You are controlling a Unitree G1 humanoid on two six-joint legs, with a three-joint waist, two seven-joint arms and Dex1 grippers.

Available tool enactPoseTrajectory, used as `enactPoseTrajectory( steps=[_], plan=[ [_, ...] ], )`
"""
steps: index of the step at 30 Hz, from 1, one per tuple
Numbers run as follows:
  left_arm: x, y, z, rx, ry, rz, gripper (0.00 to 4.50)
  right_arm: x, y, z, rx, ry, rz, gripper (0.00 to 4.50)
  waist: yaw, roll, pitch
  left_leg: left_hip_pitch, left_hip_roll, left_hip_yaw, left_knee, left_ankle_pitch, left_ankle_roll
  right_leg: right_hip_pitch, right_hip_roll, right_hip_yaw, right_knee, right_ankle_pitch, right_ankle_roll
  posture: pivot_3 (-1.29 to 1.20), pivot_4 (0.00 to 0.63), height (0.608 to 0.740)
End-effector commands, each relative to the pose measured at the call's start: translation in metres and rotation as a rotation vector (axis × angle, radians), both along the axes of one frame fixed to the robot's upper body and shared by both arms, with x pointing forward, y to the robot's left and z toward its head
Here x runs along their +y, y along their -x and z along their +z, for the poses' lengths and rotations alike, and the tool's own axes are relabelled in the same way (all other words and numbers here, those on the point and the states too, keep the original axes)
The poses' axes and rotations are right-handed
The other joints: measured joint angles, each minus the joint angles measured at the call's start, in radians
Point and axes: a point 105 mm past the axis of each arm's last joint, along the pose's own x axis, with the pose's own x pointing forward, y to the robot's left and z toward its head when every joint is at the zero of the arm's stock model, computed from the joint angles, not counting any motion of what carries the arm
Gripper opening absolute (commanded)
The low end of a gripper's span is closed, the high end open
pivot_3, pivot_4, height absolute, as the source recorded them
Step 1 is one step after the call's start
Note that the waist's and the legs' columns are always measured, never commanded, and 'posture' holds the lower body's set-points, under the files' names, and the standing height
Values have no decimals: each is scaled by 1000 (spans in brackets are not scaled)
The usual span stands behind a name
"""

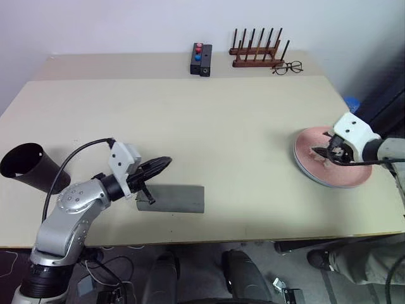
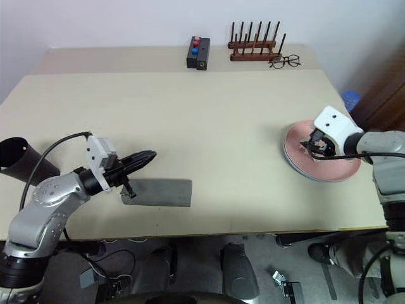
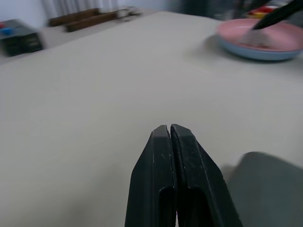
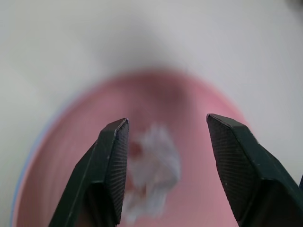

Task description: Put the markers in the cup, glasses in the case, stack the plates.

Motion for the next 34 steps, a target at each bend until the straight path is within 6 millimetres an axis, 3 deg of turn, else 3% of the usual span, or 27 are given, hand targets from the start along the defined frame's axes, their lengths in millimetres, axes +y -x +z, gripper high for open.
enactPoseTrajectory(
  steps=[1, 5, 9, 12, 17, 24, 34],
  plan=[
    [19, 3, 12, -63, -20, 98, 0, 9, -9, 15, -63, -32, 40, 2333, 2, 0, 0, 0, 0, 0, 0, 0, 0, 0, 0, 0, 0, 0, 0, 0, 150, 740],
    [50, 10, 5, -60, -41, 246, 0, 44, -11, 25, -82, -268, 159, 2333, -1, 0, 0, 0, 0, 0, 0, 0, 0, 0, 0, 0, -1, 0, 0, 0, 150, 740],
    [74, 17, -6, -46, -46, 384, 0, 70, 1, 17, -4, -482, 272, 2333, 3, 0, 0, 0, 0, 0, -1, 0, 0, 0, 0, 1, 0, 0, 0, 0, 150, 740],
    [84, 23, -13, -42, -62, 442, 0, 78, 9, 2, 53, -513, 316, 2333, 10, -1, 0, 0, 0, 0, 0, 0, 0, 1, 0, 1, -2, 0, 0, 0, 150, 740],
    [93, 30, -15, -42, -53, 482, 0, 86, 4, -3, 73, -554, 331, 2333, 3, -1, 0, 0, 0, 1, 0, 0, 0, 2, 0, 1, -6, 1, -2, 0, 150, 740],
    [103, 37, -29, -28, -52, 506, 0, 92, -2, -5, 68, -561, 351, 2333, 2, -1, 0, 0, 0, 1, -2, -1, 1, 1, 0, 1, -6, 1, -2, 0, 150, 740],
    [113, 41, -43, -44, -56, 543, 0, 122, -14, 1, 60, -576, 410, 2333, 1, -1, 0, -1, 0, 2, -2, -1, 1, 1, 0, 1, -9, 2, -2, 0, 150, 740]
  ],
)
